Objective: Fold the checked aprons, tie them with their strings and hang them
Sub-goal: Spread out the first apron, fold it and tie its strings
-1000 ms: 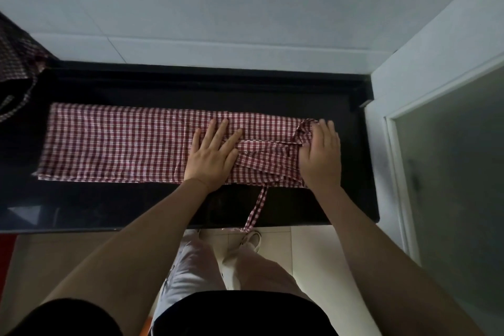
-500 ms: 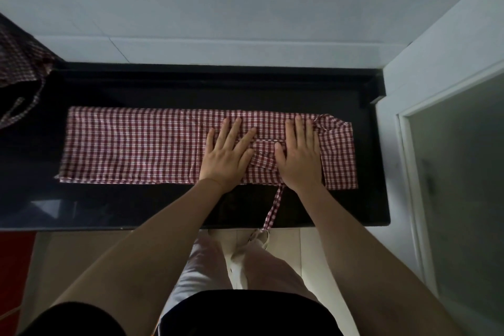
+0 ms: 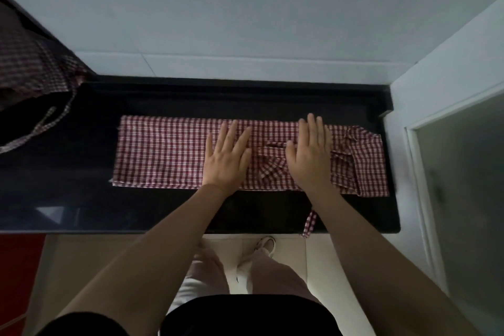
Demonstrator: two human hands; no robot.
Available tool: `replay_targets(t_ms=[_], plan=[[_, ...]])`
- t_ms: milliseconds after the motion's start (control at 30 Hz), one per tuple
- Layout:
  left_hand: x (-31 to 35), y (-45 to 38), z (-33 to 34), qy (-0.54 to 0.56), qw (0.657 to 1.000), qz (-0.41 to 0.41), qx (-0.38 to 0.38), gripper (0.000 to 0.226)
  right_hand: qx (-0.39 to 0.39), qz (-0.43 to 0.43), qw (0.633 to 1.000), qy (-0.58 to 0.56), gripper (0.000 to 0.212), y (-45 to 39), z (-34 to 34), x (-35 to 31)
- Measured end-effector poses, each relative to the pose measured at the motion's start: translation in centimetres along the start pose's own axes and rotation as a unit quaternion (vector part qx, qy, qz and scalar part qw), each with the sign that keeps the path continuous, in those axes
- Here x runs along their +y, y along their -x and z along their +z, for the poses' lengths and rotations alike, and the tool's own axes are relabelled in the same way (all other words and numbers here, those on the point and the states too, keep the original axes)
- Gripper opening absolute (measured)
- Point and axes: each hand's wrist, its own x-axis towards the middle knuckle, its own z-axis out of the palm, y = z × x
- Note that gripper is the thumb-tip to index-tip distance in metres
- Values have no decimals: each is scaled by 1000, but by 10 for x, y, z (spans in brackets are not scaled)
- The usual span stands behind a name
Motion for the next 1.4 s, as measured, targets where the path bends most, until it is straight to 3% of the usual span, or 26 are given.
replay_targets(t_ms=[233, 333, 433, 500, 600, 633, 700, 767, 900, 1067, 1133, 1200, 1267, 1333, 1400], plan=[[-122, 29, -35, -21, 989, -148, 10, 61, -73, -132, 988, -34, 50, -1, 29, -162], [-166, 44, -55, 18, 969, -247, 11, 71, -109, -99, 989, -11, 52, 4, 34, -219], [-199, 44, -76, 135, 950, -279, 25, 76, -198, 0, 979, -37, 65, 5, 38, -257], [-214, 36, -90, 319, 889, -329, 13, 72, -251, 39, 967, -32, 72, 4, 42, -276], [-233, 25, -104, 565, 720, -399, -59, 50, -275, 74, 958, -15, 76, 4, 41, -291], [-240, 24, -107, 599, 692, -390, -98, 40, -284, 90, 954, -24, 75, 3, 42, -294], [-249, 26, -111, 596, 696, -367, -160, 27, -301, 122, 944, -50, 69, -1, 40, -298], [-252, 26, -113, 604, 702, -340, -166, 27, -314, 156, 931, -104, 60, -7, 35, -303], [-248, 30, -121, 652, 685, -283, -157, 42, -328, 231, 849, -344, 58, -19, 16, -330], [-253, 36, -146, 692, 658, -263, -140, 33, -340, 159, 839, -394, 61, -31, -3, -360], [-259, 37, -158, 696, 649, -286, -115, 44, -354, 138, 840, -388, 64, -34, -7, -371], [-262, 36, -168, 664, 678, -303, -87, 48, -352, 126, 845, -383, 55, -36, -13, -383], [-260, 34, -176, 609, 729, -311, -13, 45, -338, 127, 842, -401, 44, -38, -23, -392], [-250, 31, -186, 556, 770, -303, 75, 43, -310, 153, 836, -427, 35, -40, -40, -387], [-231, 29, -198, 531, 795, -273, 109, 37, -271, 204, 830, -442, 25, -43, -61, -367]])
